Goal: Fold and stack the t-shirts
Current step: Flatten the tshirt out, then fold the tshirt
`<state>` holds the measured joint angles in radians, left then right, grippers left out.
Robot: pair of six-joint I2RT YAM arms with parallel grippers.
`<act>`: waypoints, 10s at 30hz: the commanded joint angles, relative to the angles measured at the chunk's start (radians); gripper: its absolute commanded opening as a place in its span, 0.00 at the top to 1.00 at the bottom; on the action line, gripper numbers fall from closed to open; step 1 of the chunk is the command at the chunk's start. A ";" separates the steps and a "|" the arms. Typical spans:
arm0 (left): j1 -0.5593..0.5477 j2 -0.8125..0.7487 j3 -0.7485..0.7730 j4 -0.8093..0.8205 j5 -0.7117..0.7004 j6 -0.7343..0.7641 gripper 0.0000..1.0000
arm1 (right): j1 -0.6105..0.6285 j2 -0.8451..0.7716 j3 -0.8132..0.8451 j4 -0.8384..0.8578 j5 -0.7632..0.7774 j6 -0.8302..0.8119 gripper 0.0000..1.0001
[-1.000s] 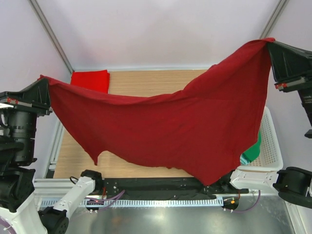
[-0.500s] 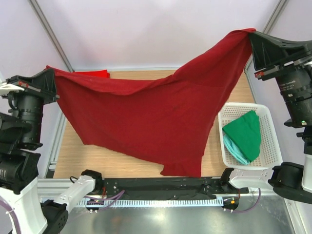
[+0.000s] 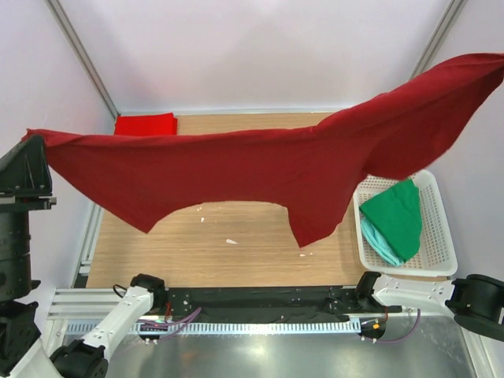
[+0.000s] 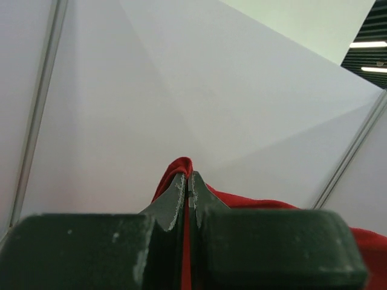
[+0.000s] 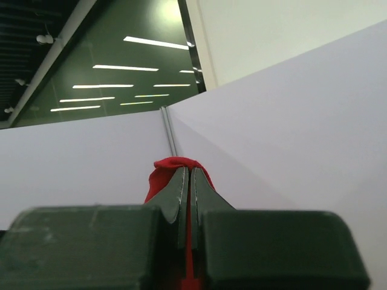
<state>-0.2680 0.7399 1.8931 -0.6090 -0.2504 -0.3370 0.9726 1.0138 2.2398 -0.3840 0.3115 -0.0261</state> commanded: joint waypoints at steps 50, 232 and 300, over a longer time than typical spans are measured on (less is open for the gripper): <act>-0.010 0.310 0.004 0.109 -0.044 0.041 1.00 | -0.479 0.152 -0.241 0.249 -0.130 0.044 0.99; 0.231 0.925 -0.673 0.259 0.718 -0.187 0.55 | -0.637 0.736 -0.915 -0.006 -0.669 0.451 0.24; -0.027 0.704 -0.782 0.077 0.529 -0.203 0.58 | -0.732 0.821 -0.944 -0.003 -0.348 0.508 0.55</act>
<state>-0.2996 1.5181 1.0836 -0.4694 0.4065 -0.5472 0.2420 1.7790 1.2221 -0.5022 -0.1181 0.4740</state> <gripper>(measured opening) 0.416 0.452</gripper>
